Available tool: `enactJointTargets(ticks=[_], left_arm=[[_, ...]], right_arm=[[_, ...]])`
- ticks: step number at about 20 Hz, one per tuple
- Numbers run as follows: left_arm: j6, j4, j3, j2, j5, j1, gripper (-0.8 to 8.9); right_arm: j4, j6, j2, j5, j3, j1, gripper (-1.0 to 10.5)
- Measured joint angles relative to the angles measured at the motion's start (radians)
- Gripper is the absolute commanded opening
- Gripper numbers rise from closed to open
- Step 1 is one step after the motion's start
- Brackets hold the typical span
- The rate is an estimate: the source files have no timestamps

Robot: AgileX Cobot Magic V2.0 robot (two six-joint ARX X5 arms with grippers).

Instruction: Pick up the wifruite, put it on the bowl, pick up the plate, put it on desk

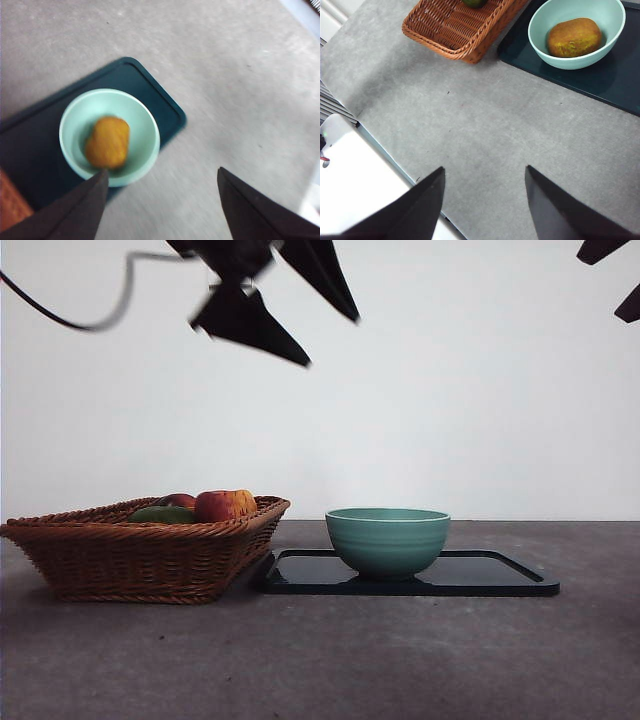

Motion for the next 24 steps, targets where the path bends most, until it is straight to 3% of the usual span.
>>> enactJointTargets(ticks=[6, 15, 24], left_arm=[[0.072, 0.156, 0.036, 0.198, -0.066, -0.027, 3.39], [0.245, 0.248, 0.036, 0.349, -0.231, -0.086, 3.39], [0.276, 0.280, 0.037, 0.401, -0.235, -0.090, 3.39]], right_arm=[[-0.013, 0.000, 0.000, 0.000, 0.000, 0.000, 2.5], [-0.050, -0.012, 0.000, 0.000, 0.000, 0.000, 2.5], [-0.068, -0.023, 0.000, 0.000, 0.000, 0.000, 2.5]])
